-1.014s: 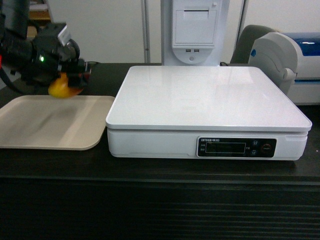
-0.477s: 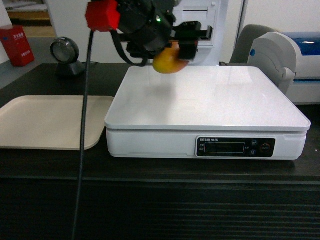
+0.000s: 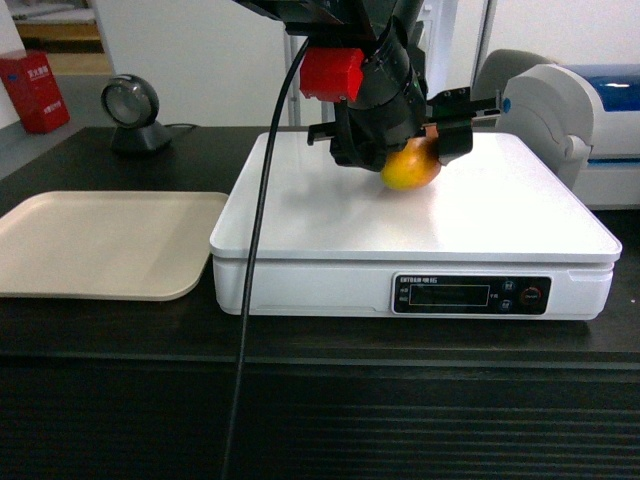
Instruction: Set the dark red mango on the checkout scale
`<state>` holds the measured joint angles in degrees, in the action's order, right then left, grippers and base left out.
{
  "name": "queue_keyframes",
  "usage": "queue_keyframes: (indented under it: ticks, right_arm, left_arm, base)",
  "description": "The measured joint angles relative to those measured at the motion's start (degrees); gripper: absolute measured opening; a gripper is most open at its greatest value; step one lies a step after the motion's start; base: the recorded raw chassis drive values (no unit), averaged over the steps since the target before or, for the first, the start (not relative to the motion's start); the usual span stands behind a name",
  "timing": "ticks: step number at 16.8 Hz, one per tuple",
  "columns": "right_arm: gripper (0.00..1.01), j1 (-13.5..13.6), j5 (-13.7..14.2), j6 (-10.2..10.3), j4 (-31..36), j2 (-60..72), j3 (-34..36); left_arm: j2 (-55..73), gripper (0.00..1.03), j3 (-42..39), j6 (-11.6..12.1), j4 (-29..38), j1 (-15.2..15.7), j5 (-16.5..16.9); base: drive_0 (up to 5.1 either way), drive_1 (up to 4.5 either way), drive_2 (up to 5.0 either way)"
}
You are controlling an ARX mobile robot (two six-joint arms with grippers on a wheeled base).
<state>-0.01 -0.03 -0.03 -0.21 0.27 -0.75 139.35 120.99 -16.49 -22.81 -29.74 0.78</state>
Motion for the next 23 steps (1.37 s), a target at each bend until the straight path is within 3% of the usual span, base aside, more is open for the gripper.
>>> queue_keyframes:
  ticks: [4, 5, 8, 11, 13, 15, 17, 19, 21, 23]
  right_arm:
    - [0.98, 0.0, 0.0, 0.0, 0.0, 0.0, 0.0]
    - [0.98, 0.0, 0.0, 0.0, 0.0, 0.0, 0.0]
    - [0.98, 0.0, 0.0, 0.0, 0.0, 0.0, 0.0]
    - [0.98, 0.0, 0.0, 0.0, 0.0, 0.0, 0.0]
    - [0.98, 0.0, 0.0, 0.0, 0.0, 0.0, 0.0]
    - [0.98, 0.0, 0.0, 0.0, 0.0, 0.0, 0.0]
    - [0.98, 0.0, 0.0, 0.0, 0.0, 0.0, 0.0]
    - [0.98, 0.0, 0.0, 0.0, 0.0, 0.0, 0.0]
    - [0.98, 0.0, 0.0, 0.0, 0.0, 0.0, 0.0]
    - [0.98, 0.0, 0.0, 0.0, 0.0, 0.0, 0.0]
  left_arm:
    - [1.0, 0.59, 1.3, -1.2, -1.6, -0.1, -0.9]
    - [1.1, 0.65, 1.7, -1.6, -2.3, -0.1, -1.0]
    - [1.2, 0.96, 1.9, -2.1, -1.4, -0.2, -0.8]
    - [0.5, 0.98, 0.9, -2.1, 1.1, -0.2, -0.3]
    - [-3.3, 0.98, -4.0, 1.4, 7.9, -0.3, -3.0]
    - [-10.0, 0.98, -10.4, 8.0, 16.3, -0.6, -3.4]
    - [-18.3, 0.98, -18.2, 14.2, 25.1, -0.6, -2.5]
    - [-28.6, 0.98, -31.1, 19.6, 36.3, 0.0, 0.2]
    - [-38.6, 0.98, -44.7, 23.3, 44.2, 2.7, 1.6]
    - [-49.4, 0.98, -57.0, 24.5, 46.5, 8.5, 1.8]
  base:
    - [0.0, 0.00, 0.0]
    - [0.0, 0.00, 0.0]
    - [0.0, 0.00, 0.0]
    - [0.0, 0.00, 0.0]
    - [0.0, 0.00, 0.0]
    - [0.0, 0.00, 0.0]
    - [0.0, 0.00, 0.0]
    - [0.0, 0.00, 0.0]
    - [0.0, 0.00, 0.0]
    - [0.0, 0.00, 0.0]
